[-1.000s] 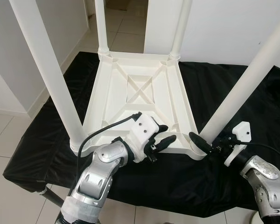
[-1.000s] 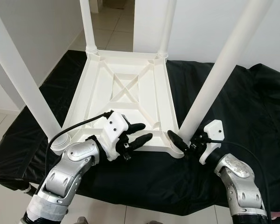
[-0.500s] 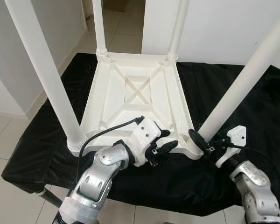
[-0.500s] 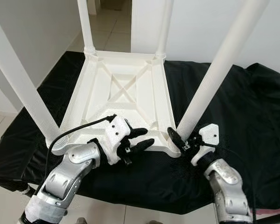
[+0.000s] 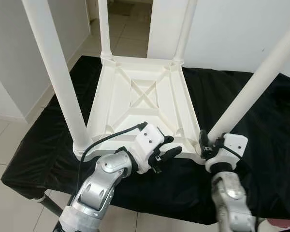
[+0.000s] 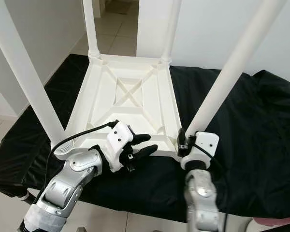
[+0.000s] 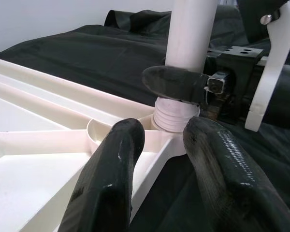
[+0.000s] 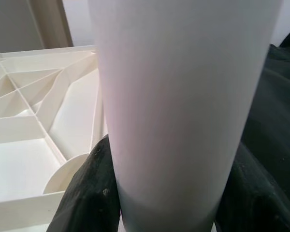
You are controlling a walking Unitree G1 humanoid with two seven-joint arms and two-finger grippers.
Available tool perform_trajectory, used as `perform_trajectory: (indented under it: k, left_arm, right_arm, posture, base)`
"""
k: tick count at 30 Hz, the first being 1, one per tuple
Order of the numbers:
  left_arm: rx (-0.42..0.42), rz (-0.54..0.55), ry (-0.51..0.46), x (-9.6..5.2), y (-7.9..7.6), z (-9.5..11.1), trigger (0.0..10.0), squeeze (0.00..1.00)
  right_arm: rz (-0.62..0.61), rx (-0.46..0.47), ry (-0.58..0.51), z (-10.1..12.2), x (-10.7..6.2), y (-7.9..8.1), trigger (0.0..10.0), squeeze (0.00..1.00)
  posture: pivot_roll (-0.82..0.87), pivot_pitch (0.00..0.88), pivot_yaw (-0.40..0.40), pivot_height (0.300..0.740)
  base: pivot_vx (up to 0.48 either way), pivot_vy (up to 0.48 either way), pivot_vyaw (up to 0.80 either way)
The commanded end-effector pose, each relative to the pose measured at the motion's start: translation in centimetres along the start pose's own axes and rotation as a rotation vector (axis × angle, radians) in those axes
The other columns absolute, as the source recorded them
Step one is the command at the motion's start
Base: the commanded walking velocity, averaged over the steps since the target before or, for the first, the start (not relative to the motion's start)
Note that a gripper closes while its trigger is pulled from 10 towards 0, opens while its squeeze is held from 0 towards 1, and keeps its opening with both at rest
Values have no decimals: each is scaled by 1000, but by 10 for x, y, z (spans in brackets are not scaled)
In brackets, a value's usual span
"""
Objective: Building children table
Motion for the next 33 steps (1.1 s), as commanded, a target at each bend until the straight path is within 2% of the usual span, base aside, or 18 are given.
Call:
perform_trajectory:
  k: [1,2,4,5,6,7,9,14,15,16,19,21,25,29,30,33]
  left_arm:
    - [-5,18,-6,0,1,2,10000,0]
    - [-6,16,-7,0,0,2,10000,0]
    - [-7,16,-7,0,-1,2,10000,0]
    - [-6,14,-7,0,-1,2,10000,0]
    - [-6,14,-7,0,-1,2,10000,0]
    - [-2,20,0,-1,1,1,10000,0]
    - [-3,32,4,-3,4,0,10000,0]
    - [-3,31,2,-3,3,1,10000,0]
    - [-5,31,1,-3,3,1,10000,0]
    - [-1,34,3,-3,4,1,10000,0]
    - [-1,34,4,-3,5,1,10000,0]
    - [6,30,5,-3,6,2,10000,0]
    - [15,23,7,-2,7,3,10000,0]
    - [31,11,10,-1,10,4,10000,0]
    - [33,9,10,-1,11,4,10000,0]
    - [33,8,11,-1,13,4,10000,0]
  right_arm:
    - [-5,54,27,-5,-1,10,0,0]
    - [31,62,22,-4,-1,20,0,0]
    - [65,78,20,-1,-3,24,0,0]
    - [82,78,19,1,-4,24,1843,0]
    - [82,78,19,1,-4,24,1843,0]
    - [84,66,10,4,-4,19,10000,0]
    - [106,30,-17,11,-1,7,10000,0]
    - [121,8,-26,12,0,3,10000,0]
    - [124,2,-30,13,1,1,10000,404]
    - [153,-8,-39,15,2,-2,10000,1000]
    - [185,-1,-44,17,3,-4,10000,1000]
    - [270,-28,-53,20,3,-9,10000,1000]
    - [329,-43,-45,22,5,-13,10000,1000]
    - [464,-72,-28,24,7,-18,10000,1000]
    - [514,-94,-19,24,7,-19,10000,0]
    - [613,-107,10,23,6,-20,10000,0]
  posture:
    - [-92,0,-48,740]
    - [-92,0,-48,740]
    - [-92,0,-51,740]
    - [-90,0,-58,740]
    - [-90,0,-58,740]
    - [-90,0,-58,740]
    - [-87,0,-63,740]
    - [-84,0,-67,740]
    - [-84,0,-68,740]
    - [-83,0,-69,740]
    - [-81,0,-68,740]
    - [-79,0,-64,740]
    - [-79,0,-60,740]
    - [-82,0,-45,740]
    - [-83,0,-40,740]
    - [-88,0,-35,740]
  base:
    - [0,0,0]
    - [0,0,0]
    - [0,0,0]
    - [0,0,0]
    - [0,0,0]
    - [0,0,0]
    - [0,0,0]
    - [0,0,0]
    - [0,0,0]
    - [0,0,0]
    - [0,0,0]
    - [0,0,0]
    - [0,0,0]
    - [0,0,0]
    - [0,0,0]
    - [0,0,0]
Point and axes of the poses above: a point about 5 cm out from each wrist's last joint towards the gripper, its own x axis pointing out of the wrist towards the gripper, its own z axis along the axis of the wrist's last joint, y = z × x, the point moved 1 cm from there along x, pointing out of the wrist towards the gripper, and after that the axes turned 2 degrees about x, right-handed, at the moved point
